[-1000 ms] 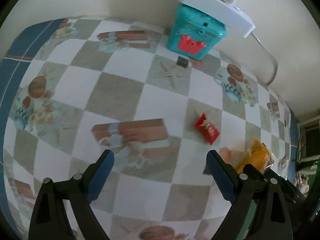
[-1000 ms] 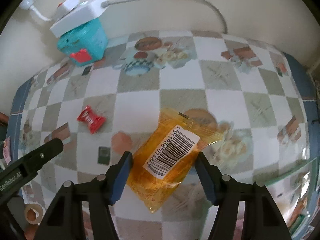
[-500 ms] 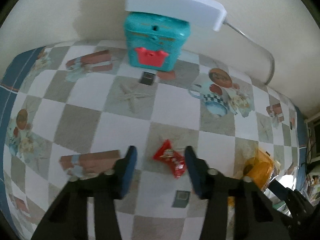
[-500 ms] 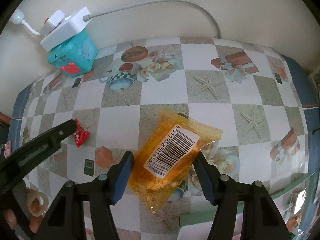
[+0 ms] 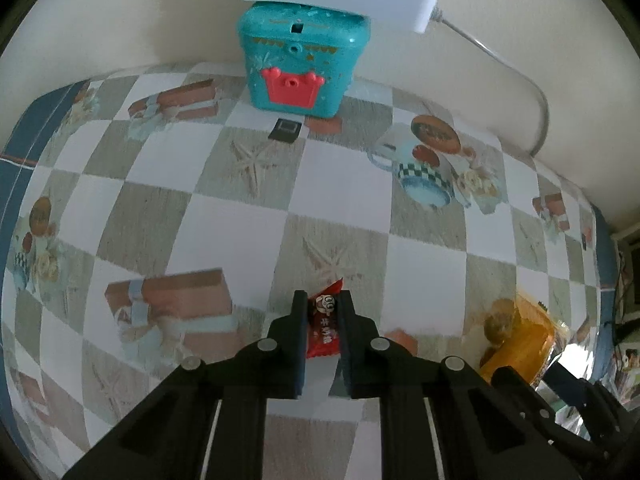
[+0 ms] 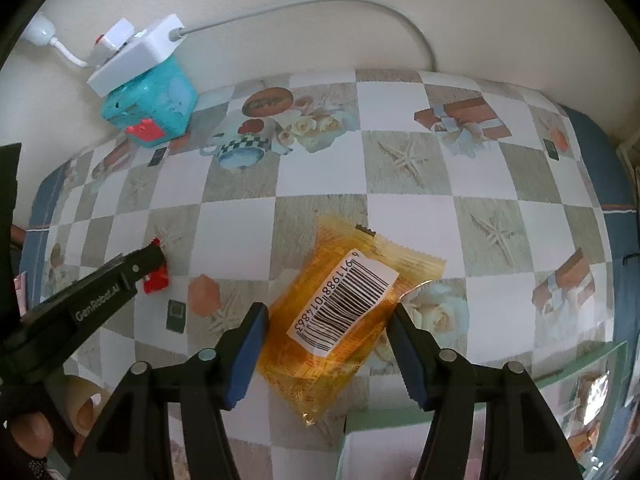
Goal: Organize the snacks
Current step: 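Grasp the orange wrapped cake with the right tool while the left tool grasps the small red candy, then carry the orange cake and red candy over the white tray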
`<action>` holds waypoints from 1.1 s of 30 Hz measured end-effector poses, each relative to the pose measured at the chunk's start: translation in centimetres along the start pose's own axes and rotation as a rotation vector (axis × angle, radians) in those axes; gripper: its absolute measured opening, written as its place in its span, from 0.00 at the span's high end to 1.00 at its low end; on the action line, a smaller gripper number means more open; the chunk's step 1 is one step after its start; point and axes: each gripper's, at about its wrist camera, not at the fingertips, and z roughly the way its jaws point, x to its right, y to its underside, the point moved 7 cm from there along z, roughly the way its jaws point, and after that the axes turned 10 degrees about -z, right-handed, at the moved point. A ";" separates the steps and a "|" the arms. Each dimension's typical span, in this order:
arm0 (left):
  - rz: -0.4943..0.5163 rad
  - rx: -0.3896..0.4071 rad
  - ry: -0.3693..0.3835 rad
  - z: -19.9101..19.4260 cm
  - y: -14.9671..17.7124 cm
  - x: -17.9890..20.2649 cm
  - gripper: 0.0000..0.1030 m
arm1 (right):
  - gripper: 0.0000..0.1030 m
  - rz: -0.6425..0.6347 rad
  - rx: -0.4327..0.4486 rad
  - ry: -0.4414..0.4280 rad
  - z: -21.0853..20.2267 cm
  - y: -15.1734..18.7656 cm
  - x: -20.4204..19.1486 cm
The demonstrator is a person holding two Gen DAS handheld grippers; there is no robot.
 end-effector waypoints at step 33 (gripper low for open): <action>-0.346 -0.025 0.183 -13.2 13.8 -8.9 0.86 | 0.38 0.098 0.132 -0.097 -11.5 14.6 -6.1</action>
